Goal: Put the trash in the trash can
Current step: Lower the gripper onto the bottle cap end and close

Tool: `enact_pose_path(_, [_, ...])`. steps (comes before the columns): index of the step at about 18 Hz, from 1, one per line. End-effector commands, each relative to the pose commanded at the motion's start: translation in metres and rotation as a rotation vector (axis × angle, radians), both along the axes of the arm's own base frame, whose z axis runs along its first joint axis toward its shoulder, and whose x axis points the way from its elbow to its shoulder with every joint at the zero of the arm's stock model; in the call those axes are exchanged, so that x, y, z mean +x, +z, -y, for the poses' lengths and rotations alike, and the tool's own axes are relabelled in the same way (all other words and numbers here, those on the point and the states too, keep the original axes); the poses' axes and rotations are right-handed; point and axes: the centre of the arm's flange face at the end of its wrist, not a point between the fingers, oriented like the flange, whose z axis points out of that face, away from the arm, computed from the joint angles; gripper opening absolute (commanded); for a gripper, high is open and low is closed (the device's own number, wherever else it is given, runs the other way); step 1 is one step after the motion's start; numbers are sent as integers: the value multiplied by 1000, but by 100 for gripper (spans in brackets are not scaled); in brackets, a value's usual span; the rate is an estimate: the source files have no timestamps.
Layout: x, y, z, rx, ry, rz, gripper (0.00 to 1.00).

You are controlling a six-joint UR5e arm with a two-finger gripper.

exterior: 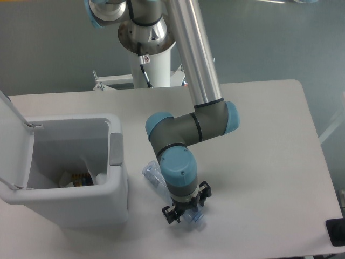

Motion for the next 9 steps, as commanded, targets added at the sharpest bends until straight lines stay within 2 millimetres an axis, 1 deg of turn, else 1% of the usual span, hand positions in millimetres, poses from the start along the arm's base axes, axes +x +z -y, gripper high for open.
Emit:
enact_pose_path(1, [0,-1,0,-1,0,1,77])
enact_pose_path(3, [0,-2,0,-2,0,2,77])
enact_pose_path(5, [0,1,0,1,-1,-1,70])
enact_pose_path(7, [0,1,0,0,-5,-1,70])
enact_pose_path(9, [0,2,0,1,-6,-2,67])
